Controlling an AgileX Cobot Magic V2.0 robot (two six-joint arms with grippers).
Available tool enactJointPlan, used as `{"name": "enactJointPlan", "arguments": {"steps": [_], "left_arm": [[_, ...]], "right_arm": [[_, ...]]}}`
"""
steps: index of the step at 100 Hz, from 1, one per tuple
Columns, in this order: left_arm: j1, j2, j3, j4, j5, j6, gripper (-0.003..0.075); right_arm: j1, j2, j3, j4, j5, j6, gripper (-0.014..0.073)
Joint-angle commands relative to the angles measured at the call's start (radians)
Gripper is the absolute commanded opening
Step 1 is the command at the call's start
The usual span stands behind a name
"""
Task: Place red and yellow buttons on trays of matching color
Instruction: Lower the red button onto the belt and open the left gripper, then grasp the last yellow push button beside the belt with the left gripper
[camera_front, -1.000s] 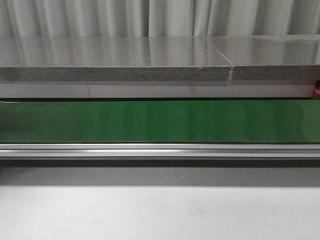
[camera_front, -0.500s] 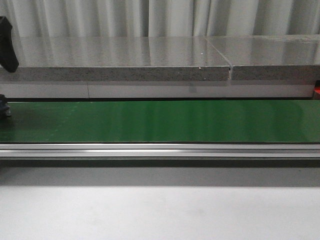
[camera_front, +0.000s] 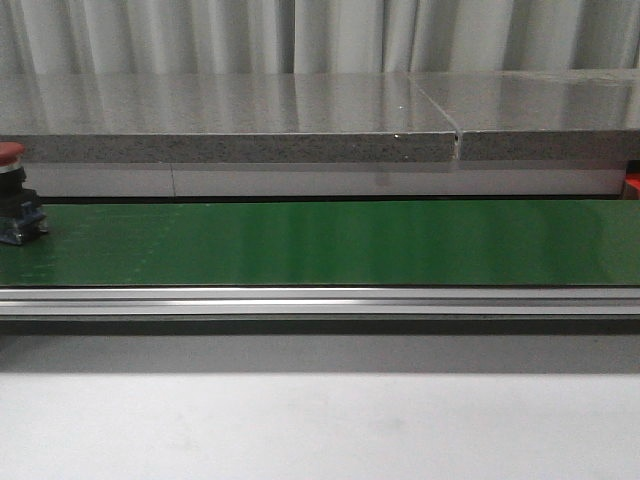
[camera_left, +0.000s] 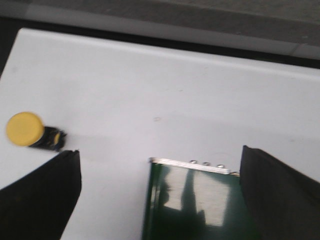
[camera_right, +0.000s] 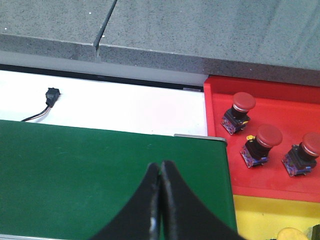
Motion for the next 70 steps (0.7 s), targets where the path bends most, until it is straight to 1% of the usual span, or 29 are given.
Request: {"name": "enactJointPlan", "arguments": {"steps": [1, 19, 36, 53, 70], "left_arm": [[0.064, -0.011, -0.034, -0.004, -0.033, -0.012, 0.063], [0.16, 0.074, -0.034, -0.008, -0.095, -0.012, 0.063], [0.215, 0.154, -0.037, -0.019, -0.114, -0.012, 0.063], [0.231, 0.217, -0.056, -0.021, -0.156, -0.012, 0.063], [0.231, 0.303, -0.165, -0.014, -0.136, -0.012, 0.063]], "right_arm": [[0.001, -0.006, -0.025, 0.014, -0.072, -0.012, -0.0068], [0.001, -0.006, -0.025, 0.014, -0.072, -0.012, -0.0068], [0.001, -0.006, -0.025, 0.014, -0.072, -0.012, -0.0068], [0.001, -0.006, -0.025, 0.014, -0.072, -0.012, -0.0068], [0.001, -0.006, -0.025, 0.014, -0.072, -0.012, -0.0068]]}}
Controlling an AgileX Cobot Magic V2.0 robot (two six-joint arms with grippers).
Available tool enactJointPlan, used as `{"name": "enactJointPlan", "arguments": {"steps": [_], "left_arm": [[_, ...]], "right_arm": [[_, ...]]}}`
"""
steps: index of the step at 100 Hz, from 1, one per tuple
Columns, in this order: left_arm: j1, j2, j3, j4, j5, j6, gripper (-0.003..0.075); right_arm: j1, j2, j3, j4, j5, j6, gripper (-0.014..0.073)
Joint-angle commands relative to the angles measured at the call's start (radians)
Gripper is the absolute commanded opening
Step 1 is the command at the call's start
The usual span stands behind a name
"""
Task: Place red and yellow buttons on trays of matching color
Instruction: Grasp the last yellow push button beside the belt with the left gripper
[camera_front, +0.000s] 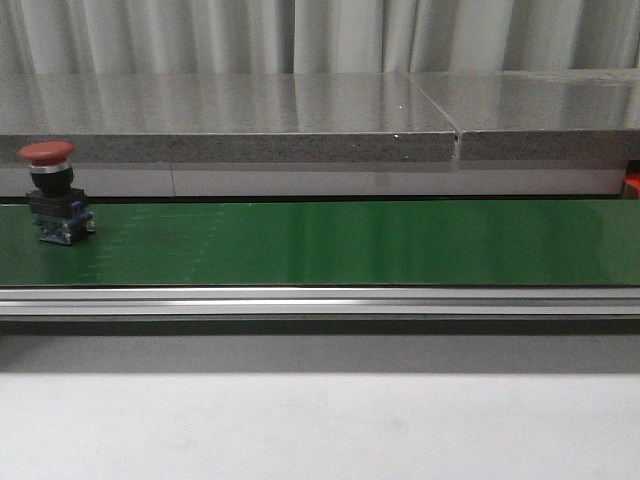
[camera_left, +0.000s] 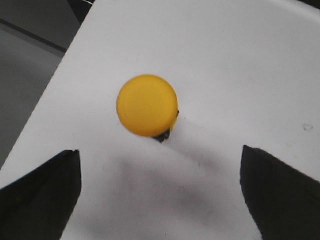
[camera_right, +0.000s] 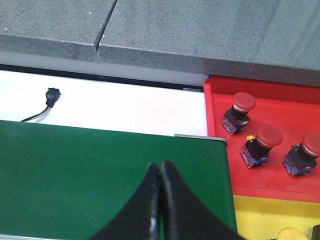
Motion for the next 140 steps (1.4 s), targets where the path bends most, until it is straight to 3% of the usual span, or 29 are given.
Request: {"name": "enactJointPlan", "arguments": {"steps": [1, 35, 60, 72, 90, 99, 109, 140], "left_arm": [[0.002, -0.012, -0.086, -0.009, -0.042, -0.01, 0.063], [0.003, 0.173, -0.306, -0.009, 0.055, -0.01, 0.0629], [0.003, 0.23, -0.355, -0.009, 0.071, -0.01, 0.0599], [0.003, 0.23, -0.355, -0.009, 0.066, -0.01, 0.0471], [0.003, 0.227, -0.358, -0.009, 0.093, -0.01, 0.0143], [0.003, 0.216, -0.372, -0.009, 0.107, -0.01, 0.0041], [-0.001, 0.172, -0.374, -0.014, 0.099, -0.01, -0.002], [-0.046, -0.042, -0.365, -0.103, 0.162, -0.01, -0.0019]], "right_arm": [[0.001, -0.006, -0.025, 0.014, -0.072, -0.012, -0.0068], [0.001, -0.006, -0.025, 0.014, -0.072, -0.012, -0.0068], [0.001, -0.006, -0.025, 0.014, -0.072, -0.012, -0.0068], [0.001, -0.006, -0.025, 0.014, -0.072, -0.012, -0.0068], [0.001, -0.006, -0.025, 0.014, -0.072, -0.012, -0.0068], [0.001, -0.006, -0.025, 0.014, -0.072, -0.012, -0.0068], [0.001, -0.006, -0.025, 0.014, -0.072, -0.012, -0.0068], [0.001, -0.006, -0.025, 0.014, -0.072, -0.012, -0.0068]]}}
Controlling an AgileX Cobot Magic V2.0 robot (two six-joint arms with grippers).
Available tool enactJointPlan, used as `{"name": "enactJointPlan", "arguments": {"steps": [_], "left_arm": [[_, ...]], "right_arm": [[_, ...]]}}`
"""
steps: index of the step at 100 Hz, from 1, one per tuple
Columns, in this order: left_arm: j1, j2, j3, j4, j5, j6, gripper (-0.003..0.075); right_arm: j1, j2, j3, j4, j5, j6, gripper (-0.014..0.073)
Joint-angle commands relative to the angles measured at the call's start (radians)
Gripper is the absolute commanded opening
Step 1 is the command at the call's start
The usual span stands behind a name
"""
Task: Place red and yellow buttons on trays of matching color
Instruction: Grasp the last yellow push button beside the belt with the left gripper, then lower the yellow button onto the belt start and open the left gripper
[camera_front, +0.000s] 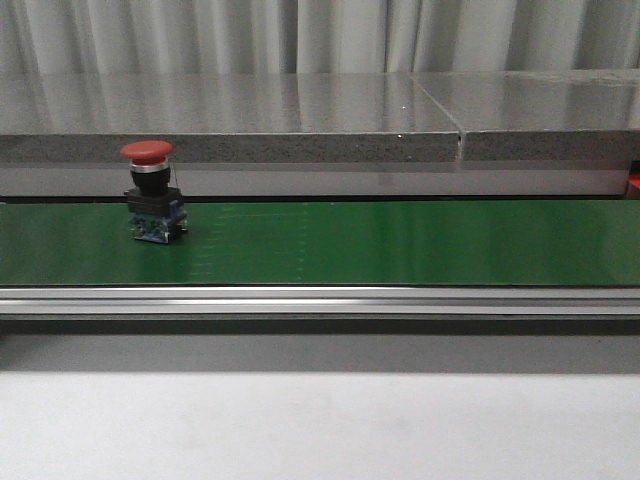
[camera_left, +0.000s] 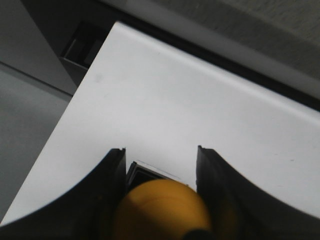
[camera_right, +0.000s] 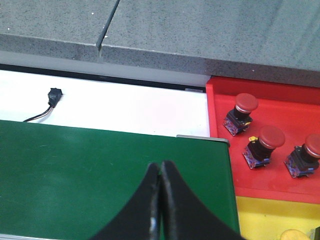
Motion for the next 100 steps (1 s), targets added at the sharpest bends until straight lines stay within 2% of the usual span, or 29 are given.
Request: {"name": "enactJointPlan", "arguments": {"steps": [1, 26, 56, 100], "left_arm": [[-0.029, -0.127, -0.027, -0.035, -0.011, -0.01, -0.0019], [-0.137, -0.308, 0.115, -0.037, -0.004, 0.0, -0.0019], [-0.261, -0.486, 0.428, -0.037, -0.126, 0.0, -0.0019], [-0.325, -0.495, 0.63, -0.09, -0.233, 0.0, -0.0019]], "right_arm": [[0.001, -0.006, -0.025, 0.014, -0.072, -0.012, -0.0068], [0.001, -0.006, -0.025, 0.014, -0.072, -0.012, -0.0068], [0.001, -0.006, -0.025, 0.014, -0.072, -0.012, -0.0068], [0.001, -0.006, -0.025, 0.014, -0.072, -0.012, -0.0068]]}}
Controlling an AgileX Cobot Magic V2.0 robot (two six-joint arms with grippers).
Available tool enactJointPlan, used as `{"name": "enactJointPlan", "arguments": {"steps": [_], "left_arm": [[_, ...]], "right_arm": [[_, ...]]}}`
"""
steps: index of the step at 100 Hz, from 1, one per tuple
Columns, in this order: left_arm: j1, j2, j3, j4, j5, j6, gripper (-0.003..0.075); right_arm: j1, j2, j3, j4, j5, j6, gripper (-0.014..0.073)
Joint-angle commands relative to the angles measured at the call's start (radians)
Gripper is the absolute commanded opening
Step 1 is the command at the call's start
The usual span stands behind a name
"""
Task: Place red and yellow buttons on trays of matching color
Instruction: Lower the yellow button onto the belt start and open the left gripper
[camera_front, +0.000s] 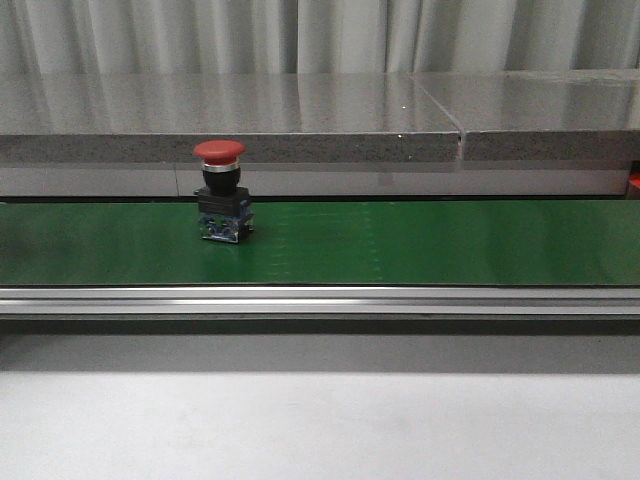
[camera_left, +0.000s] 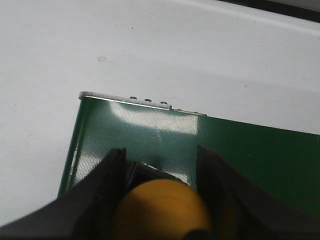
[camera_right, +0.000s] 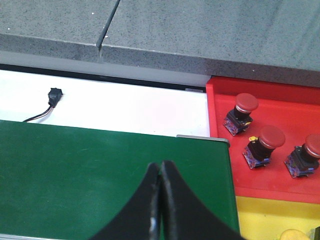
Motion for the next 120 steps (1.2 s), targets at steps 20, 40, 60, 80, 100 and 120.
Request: {"name": "enactJointPlan", "arguments": {"steps": [20, 40, 60, 80, 100, 120], "left_arm": [[-0.009, -0.021, 0.01, -0.035, -0.075, 0.0, -0.0013], [-0.009, 0.007, 0.01, -0.048, -0.053, 0.0, 0.0161], [-0.009, 0.007, 0.01, -0.058, -0.054, 0.0, 0.0496], [-0.02, -0.004, 0.01, -0.071, -0.063, 0.0, 0.0598], [-0.05, -0.069, 0.008, -0.069, -0.119, 0.027, 0.0598], [-0.1, -0.199, 0.008, -0.067, -0.172, 0.055, 0.0597]], "right_arm": [[0.001, -0.006, -0.025, 0.014, -0.072, -0.012, -0.0068], [0.001, -0.006, -0.025, 0.014, -0.072, -0.012, -0.0068], [0.001, -0.006, -0.025, 0.014, -0.072, -0.012, -0.0068], [0.001, -0.006, -0.025, 0.014, -0.072, -0.012, -0.0068], [0.001, -0.006, -0.025, 0.014, -0.072, -0.012, -0.0068], [0.001, -0.006, -0.025, 0.014, -0.072, -0.012, -0.0068]]}}
